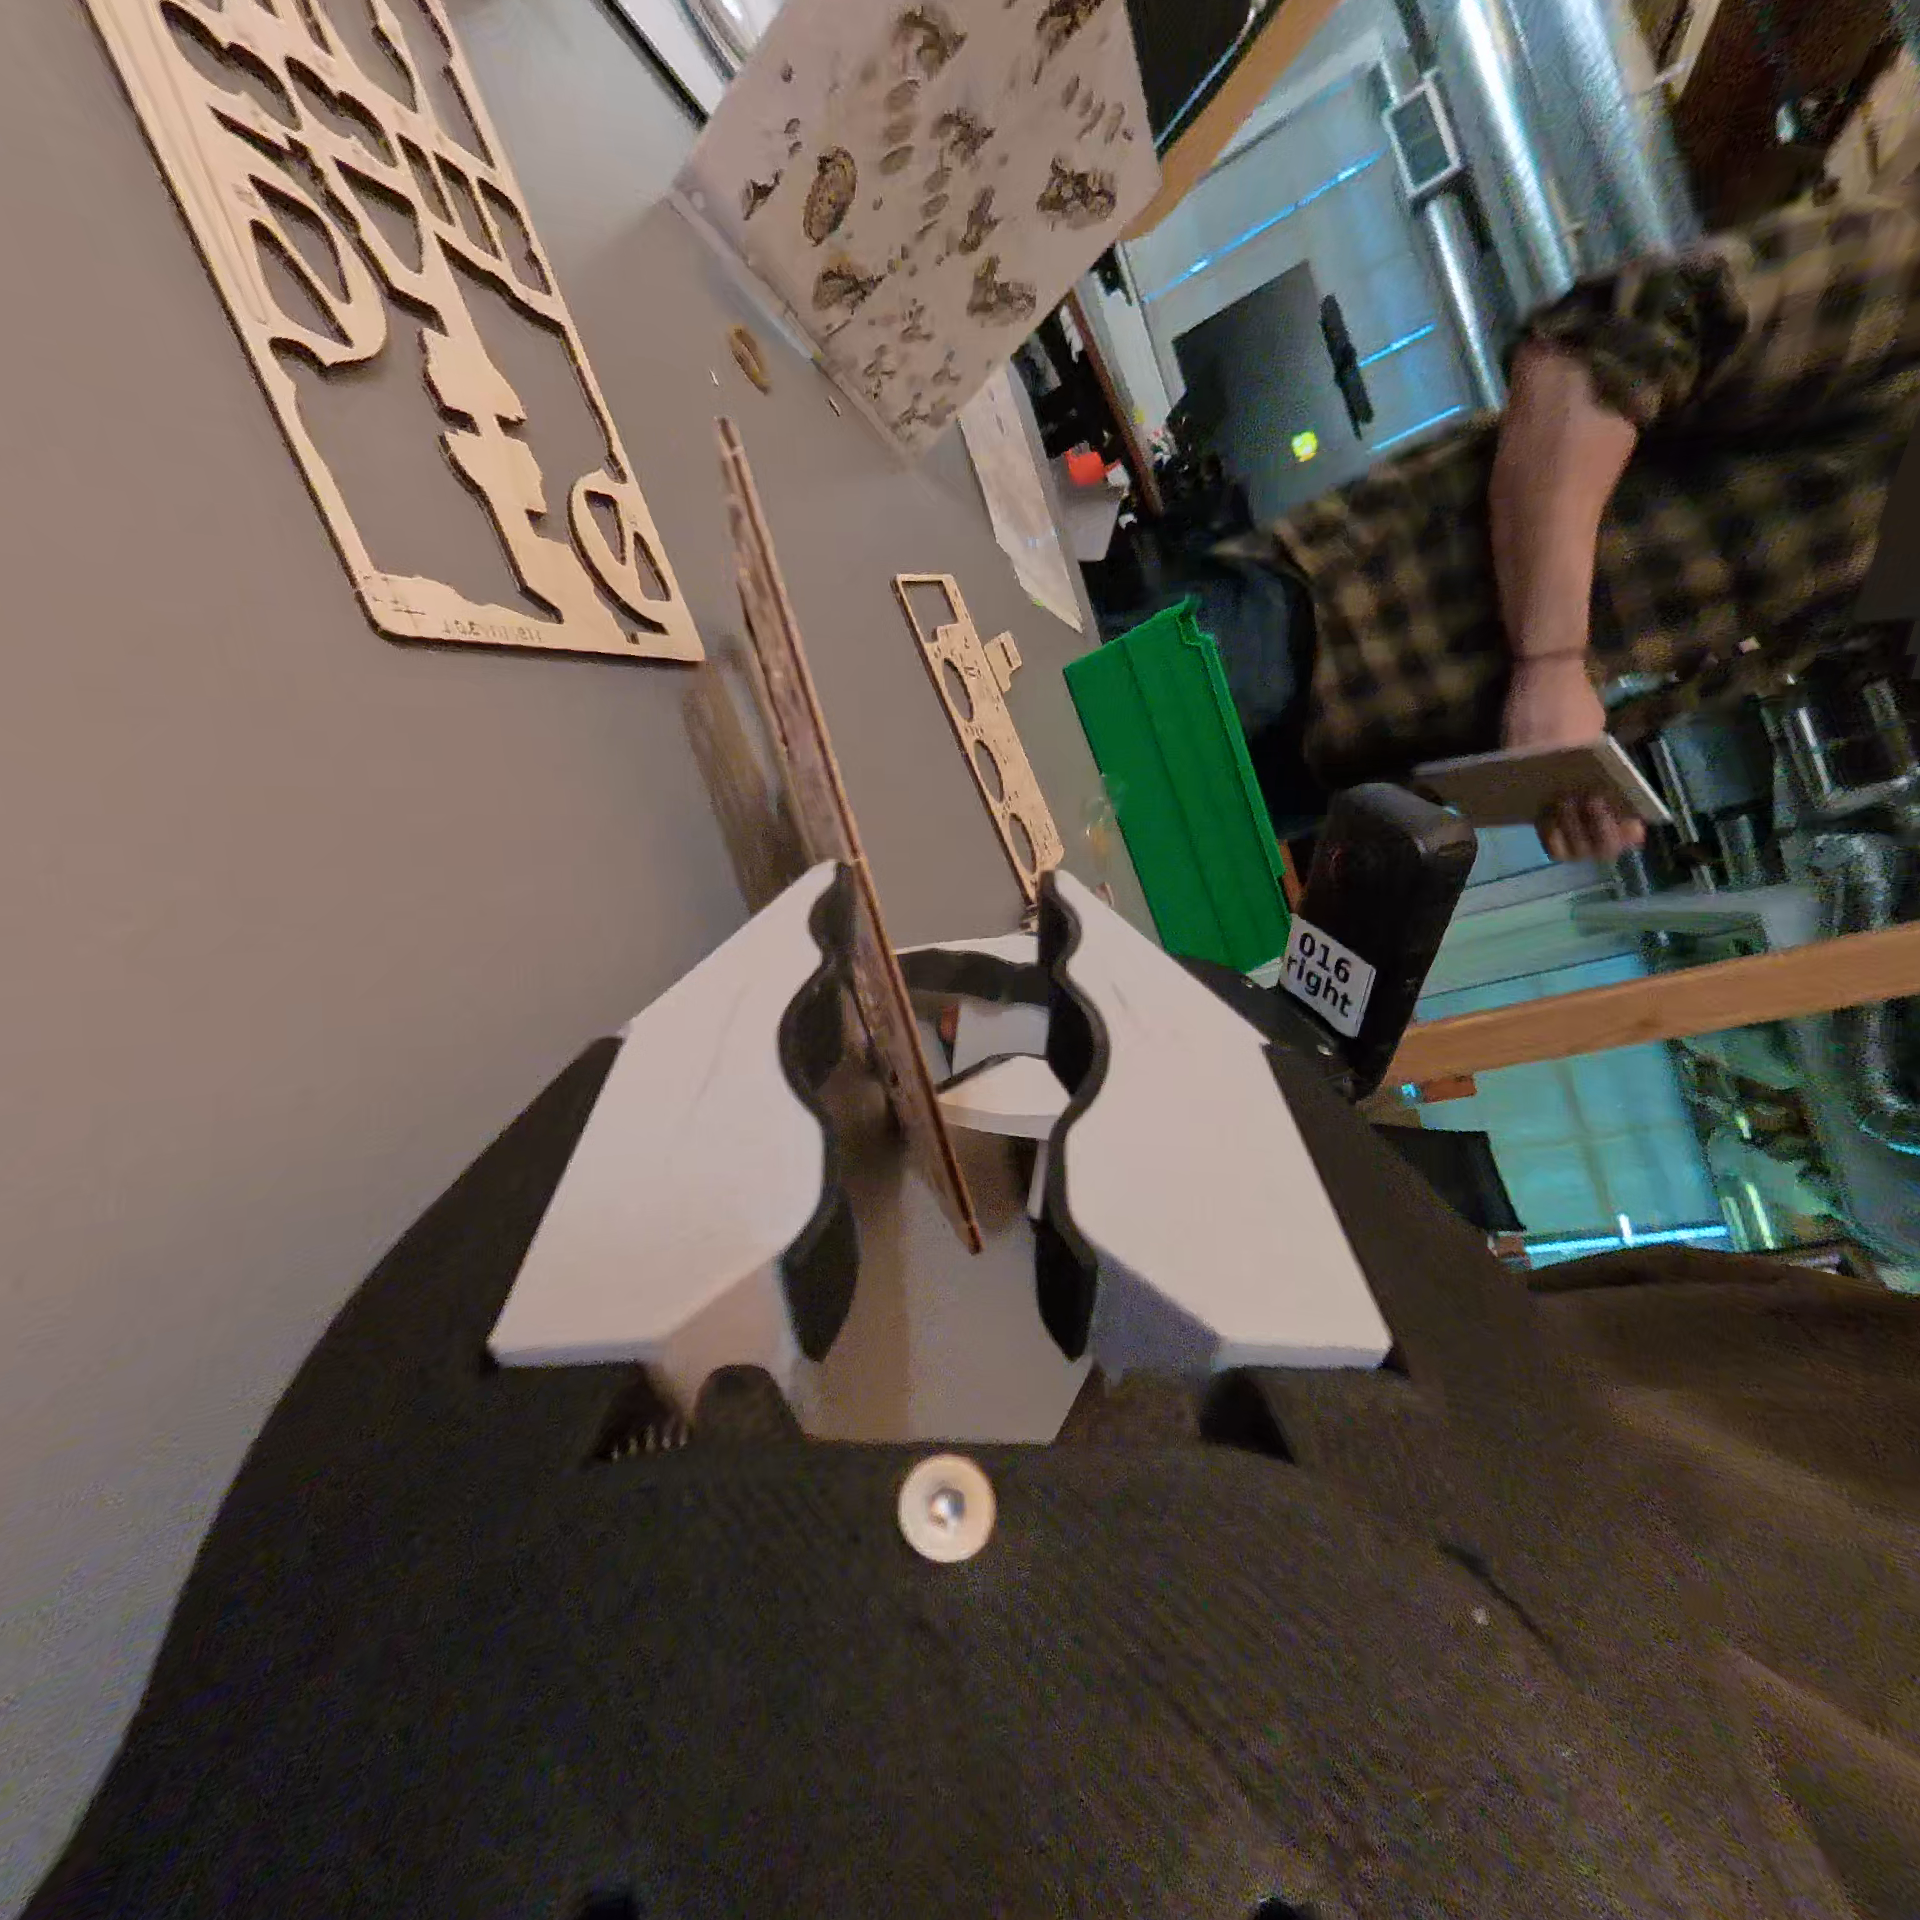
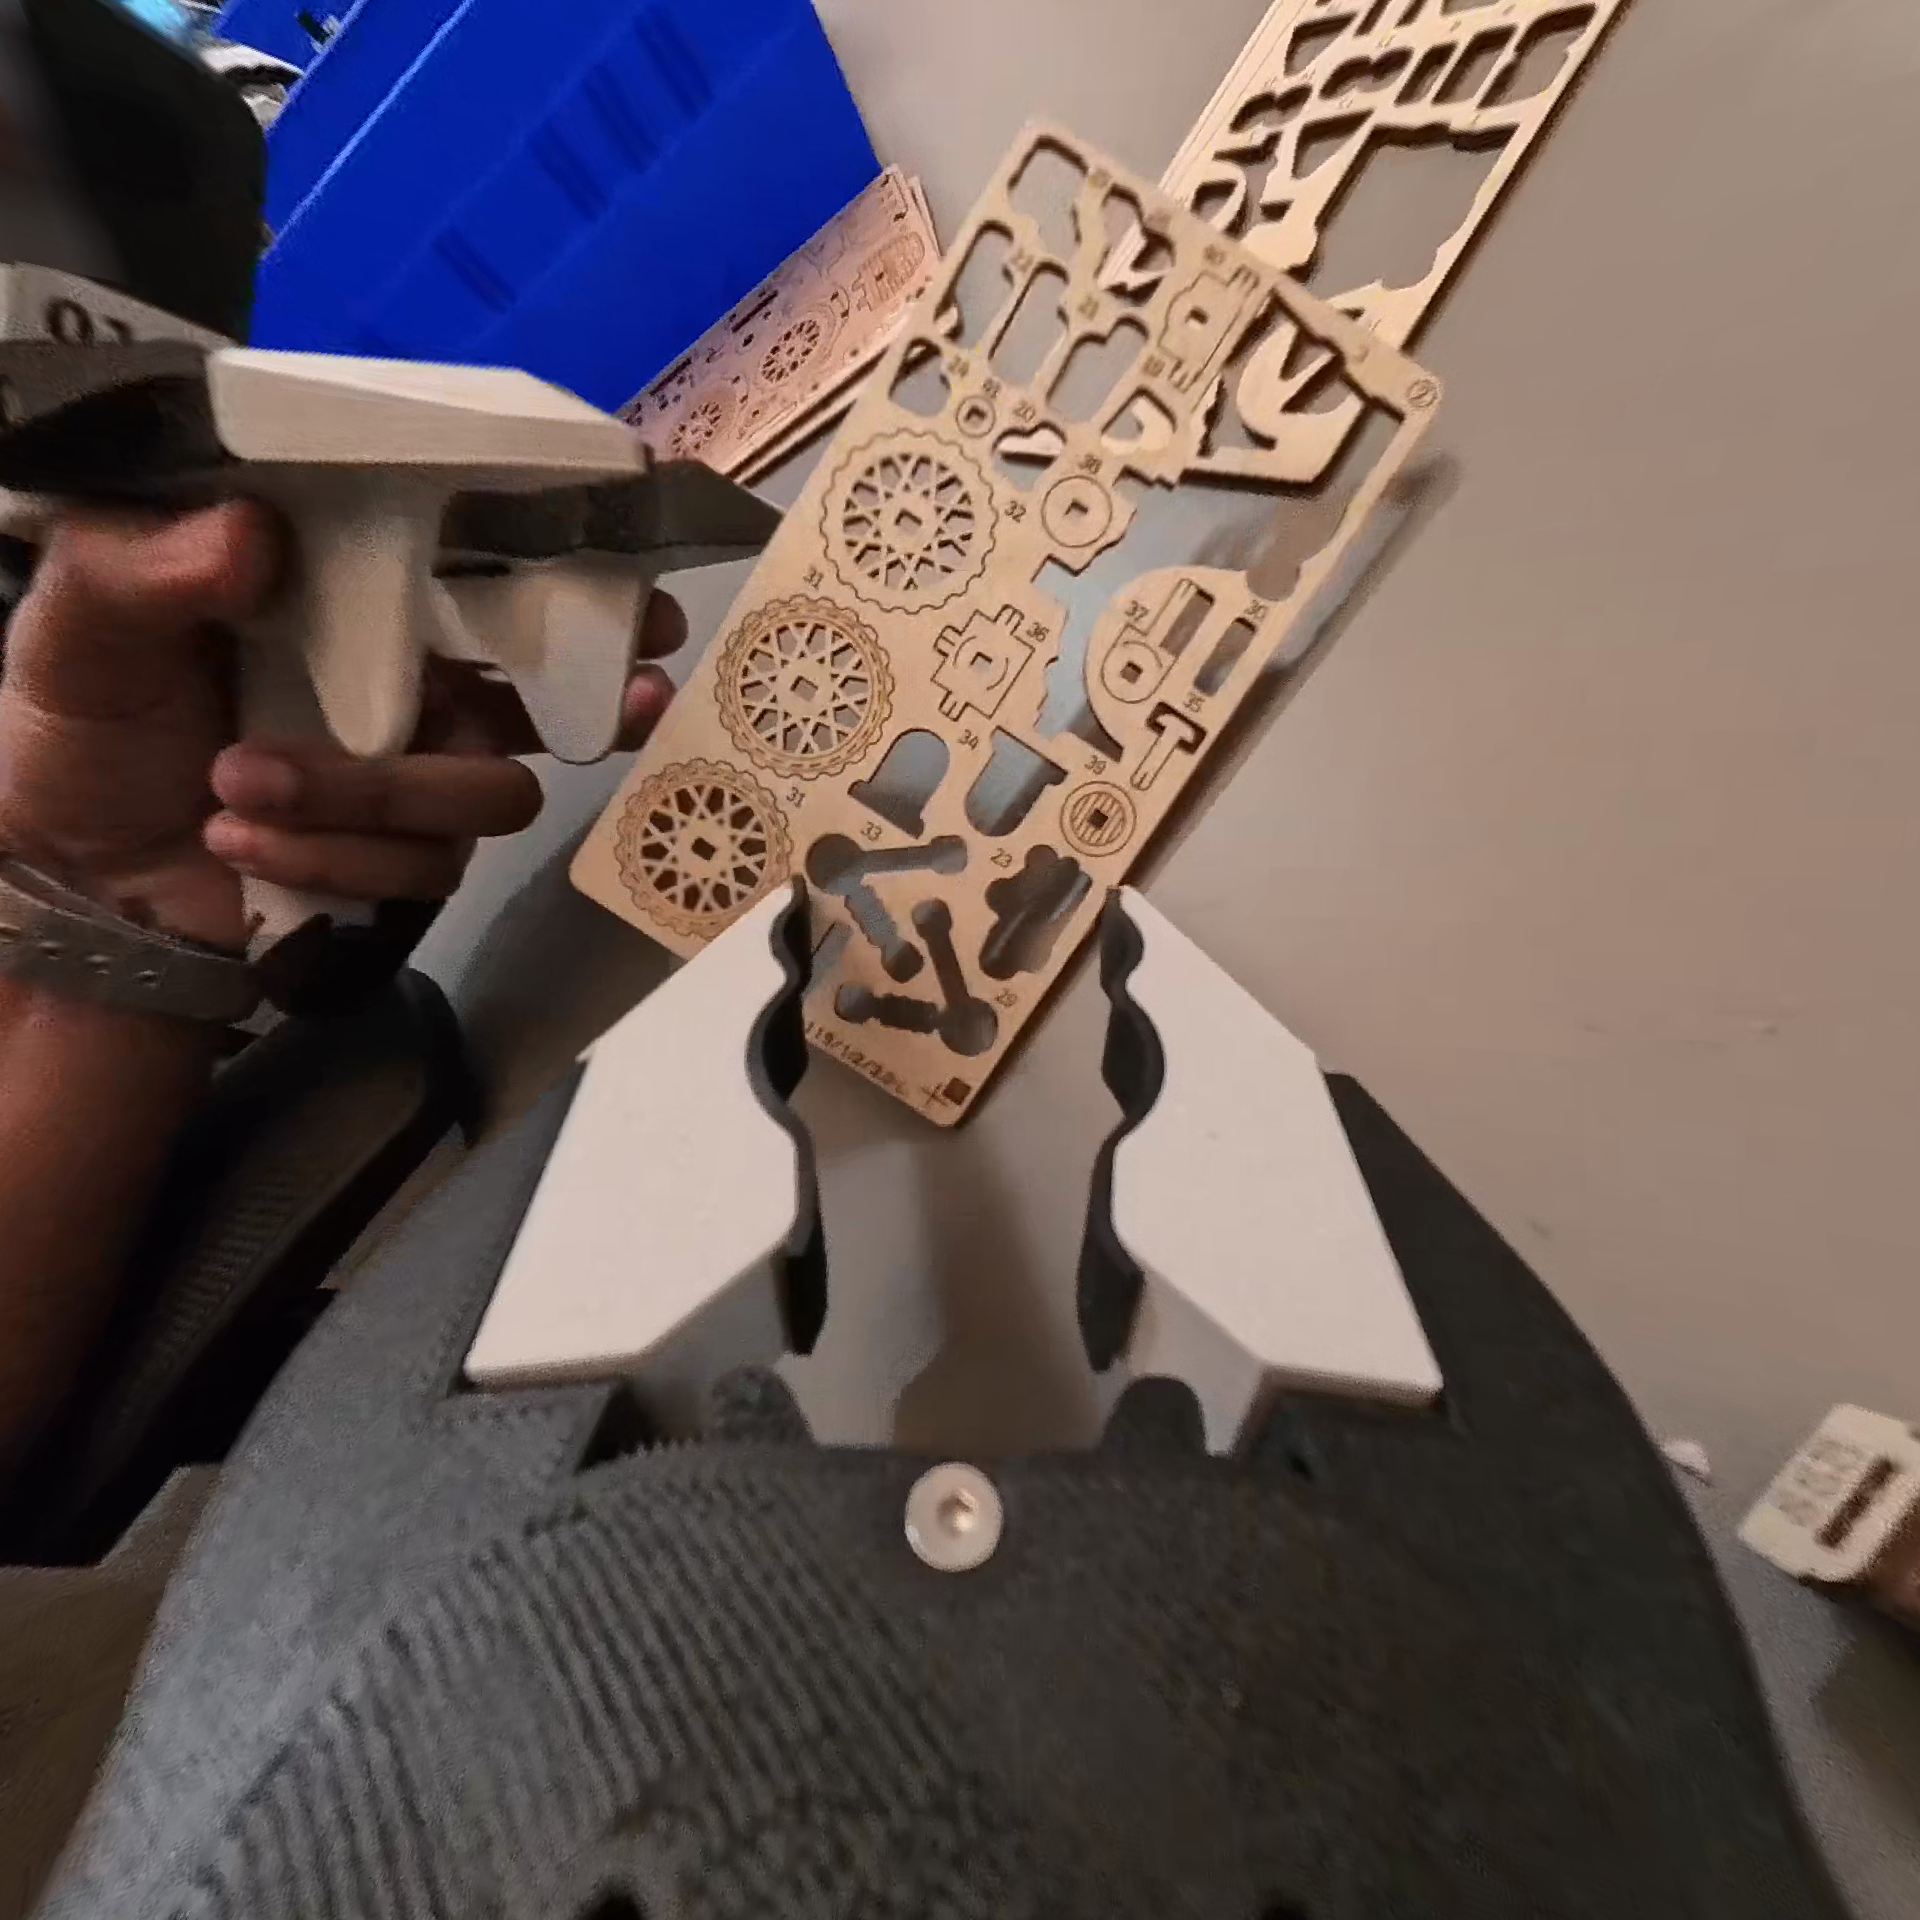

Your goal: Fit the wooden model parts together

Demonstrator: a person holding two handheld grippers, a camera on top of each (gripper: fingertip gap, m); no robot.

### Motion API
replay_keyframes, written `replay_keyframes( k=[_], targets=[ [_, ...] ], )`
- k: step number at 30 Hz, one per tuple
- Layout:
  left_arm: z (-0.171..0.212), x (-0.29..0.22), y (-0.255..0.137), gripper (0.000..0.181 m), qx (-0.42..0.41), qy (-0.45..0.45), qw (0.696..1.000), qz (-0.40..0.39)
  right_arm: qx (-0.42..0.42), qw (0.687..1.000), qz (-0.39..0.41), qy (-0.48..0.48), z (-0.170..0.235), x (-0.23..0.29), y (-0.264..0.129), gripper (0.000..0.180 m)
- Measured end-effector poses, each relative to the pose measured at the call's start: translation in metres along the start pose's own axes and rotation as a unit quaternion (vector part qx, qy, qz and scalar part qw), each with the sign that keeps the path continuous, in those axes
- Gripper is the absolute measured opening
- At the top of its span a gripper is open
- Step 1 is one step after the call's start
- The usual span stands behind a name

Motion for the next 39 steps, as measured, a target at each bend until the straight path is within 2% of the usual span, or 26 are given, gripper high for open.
replay_keyframes(
  k=[2, 5, 7, 11, 14, 17, 20, 22, 25, 27, 30, 33, 39],
  targets=[
    [0.005, -0.003, 0.007, 0.034, 0.022, 0.015, 1.0, -0.009, 0.005, 1.0, -0.022, 0.012, 0.0, -0.001, 0.0, 0.045],
    [0.015, -0.006, 0.023, 0.035, 0.066, 0.038, 0.997, -0.02, 0.009, 0.999, -0.04, 0.025, 0.001, -0.003, 0.001, 0.041],
    [0.021, -0.006, 0.032, 0.024, 0.086, 0.058, 0.993, -0.048, 0.011, 0.999, -0.046, 0.027, 0.001, -0.004, 0.001, 0.04],
    [0.018, -0.006, 0.03, 0.002, 0.071, 0.112, 0.987, -0.094, -0.002, 0.998, -0.057, 0.024, 0.0, -0.003, -0.002, 0.038],
    [0.007, -0.009, 0.018, 0.002, 0.008, 0.09, 0.995, -0.04, -0.021, 0.998, -0.058, 0.006, -0.006, -0.001, -0.011, 0.038],
    [-0.001, -0.019, 0.009, 0.001, -0.049, 0.091, 0.994, 0.031, -0.068, 0.996, -0.046, -0.033, -0.024, 0.002, -0.036, 0.036],
    [-0.002, -0.037, 0.015, 0.0, -0.08, 0.109, 0.983, 0.121, -0.099, 0.991, -0.036, -0.079, -0.04, -0.004, -0.063, 0.035],
    [0.002, -0.051, 0.03, 0.001, -0.087, 0.113, 0.974, 0.177, -0.125, 0.986, -0.077, -0.084, -0.05, -0.009, -0.08, 0.035],
    [0.014, -0.069, 0.059, 0.001, -0.063, 0.129, 0.968, 0.206, -0.161, 0.973, -0.154, -0.059, -0.057, -0.016, -0.104, 0.035],
    [0.023, -0.076, 0.072, 0.001, -0.051, 0.14, 0.962, 0.228, -0.19, 0.97, -0.143, -0.045, -0.054, -0.026, -0.122, 0.008],
    [0.036, -0.078, 0.091, 0.017, 0.022, 0.186, 0.962, 0.197, -0.202, 0.968, -0.148, -0.033, -0.039, -0.038, -0.146, 0.002],
    [0.052, -0.081, 0.104, 0.029, 0.084, 0.246, 0.951, 0.169, -0.185, 0.97, -0.155, -0.027, -0.016, -0.044, -0.163, 0.0],
    [0.096, -0.094, 0.119, 0.027, 0.158, 0.287, 0.93, 0.168, -0.102, 0.972, -0.205, 0.043, 0.031, -0.051, -0.177, 0.0]
  ],
)
Point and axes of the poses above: each gripper's, where its closed fingertips meet, y out along the fingers, z out of its underside, x = y × z across the jaws, the point moved 10 cm from there along -y, back along the fingers, and after that the axes turned 1 degree about -z, right-handed, at the moved point
